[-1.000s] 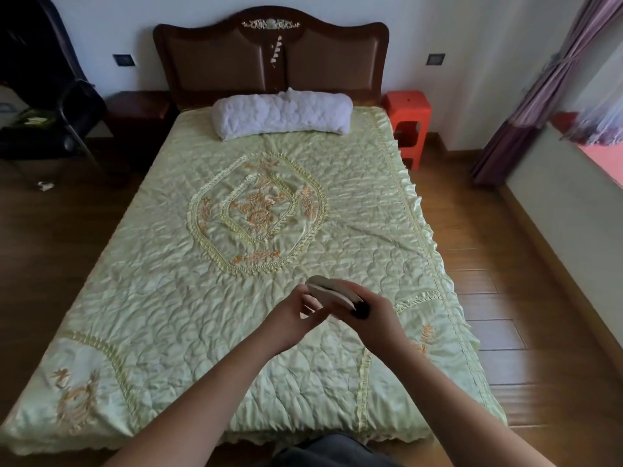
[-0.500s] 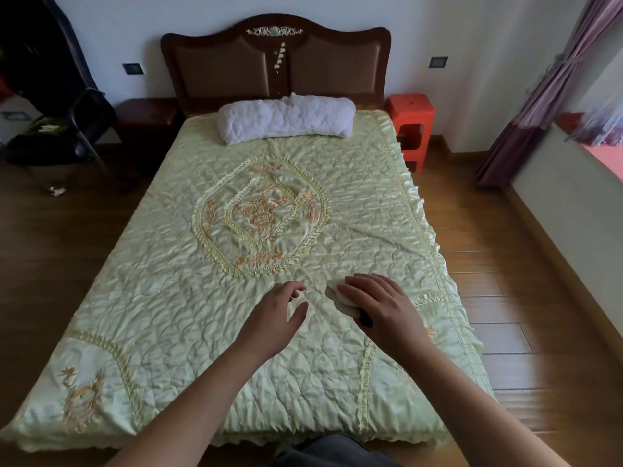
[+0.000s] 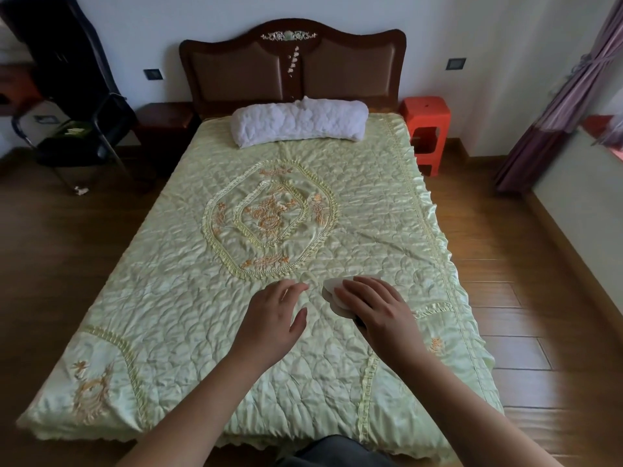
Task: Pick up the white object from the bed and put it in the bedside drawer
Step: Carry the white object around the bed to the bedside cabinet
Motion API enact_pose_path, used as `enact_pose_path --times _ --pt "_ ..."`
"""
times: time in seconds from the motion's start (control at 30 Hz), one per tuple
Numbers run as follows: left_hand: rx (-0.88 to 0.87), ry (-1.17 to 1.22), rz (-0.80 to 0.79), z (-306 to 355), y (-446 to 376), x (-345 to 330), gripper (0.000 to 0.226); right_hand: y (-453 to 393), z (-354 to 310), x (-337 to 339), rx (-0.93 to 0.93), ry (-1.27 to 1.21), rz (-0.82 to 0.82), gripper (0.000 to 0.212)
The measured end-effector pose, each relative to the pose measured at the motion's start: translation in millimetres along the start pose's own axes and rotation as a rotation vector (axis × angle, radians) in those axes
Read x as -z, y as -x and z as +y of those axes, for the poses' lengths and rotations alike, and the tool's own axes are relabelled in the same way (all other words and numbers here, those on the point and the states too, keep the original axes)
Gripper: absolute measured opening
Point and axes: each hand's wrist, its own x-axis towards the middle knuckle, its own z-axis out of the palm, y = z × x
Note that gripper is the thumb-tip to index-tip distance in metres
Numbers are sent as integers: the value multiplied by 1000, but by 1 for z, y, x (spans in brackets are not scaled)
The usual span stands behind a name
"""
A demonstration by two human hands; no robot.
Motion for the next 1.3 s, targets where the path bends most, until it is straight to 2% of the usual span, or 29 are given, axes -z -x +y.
enact_pose_path --times 0.2,0.4,0.57,0.83,1.3 --pt "-27 -221 -104 2 11 -6 65 1 3 -21 16 -56 -1 39" --pt "153 -321 -139 -5 43 7 74 -11 -11 -46 70 -131 -46 45" --pt "315 -403 -150 -30 86 30 72 -35 -51 -72 160 -219 -107 54" --pt "597 -386 -97 -88 179 78 70 -69 -152 -112 357 -326 -132 44" --pt "926 -419 -5 -194 372 172 69 -110 -401 -196 576 -495 -233 51"
